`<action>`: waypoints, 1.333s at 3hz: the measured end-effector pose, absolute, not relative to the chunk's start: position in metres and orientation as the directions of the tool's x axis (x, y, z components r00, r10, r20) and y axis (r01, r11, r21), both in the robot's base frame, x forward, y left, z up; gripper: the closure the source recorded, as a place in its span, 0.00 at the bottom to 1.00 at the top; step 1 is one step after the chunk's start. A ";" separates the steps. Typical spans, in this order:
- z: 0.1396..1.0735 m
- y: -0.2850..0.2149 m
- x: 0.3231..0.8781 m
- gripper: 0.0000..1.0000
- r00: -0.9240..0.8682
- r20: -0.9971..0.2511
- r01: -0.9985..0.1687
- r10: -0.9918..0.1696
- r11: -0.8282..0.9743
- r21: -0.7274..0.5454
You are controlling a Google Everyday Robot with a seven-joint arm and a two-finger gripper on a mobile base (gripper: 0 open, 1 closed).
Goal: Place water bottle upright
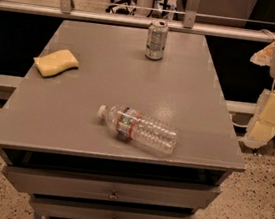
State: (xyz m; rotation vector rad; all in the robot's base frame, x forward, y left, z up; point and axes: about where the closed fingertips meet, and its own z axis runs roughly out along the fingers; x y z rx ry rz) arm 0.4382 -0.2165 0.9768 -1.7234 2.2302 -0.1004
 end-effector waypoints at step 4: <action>0.929 -0.033 0.461 0.00 -0.182 -0.344 -0.966 -0.921 0.232 -0.112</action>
Offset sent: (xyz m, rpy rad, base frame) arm 0.0224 0.1127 -0.0146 0.2310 0.0663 0.0742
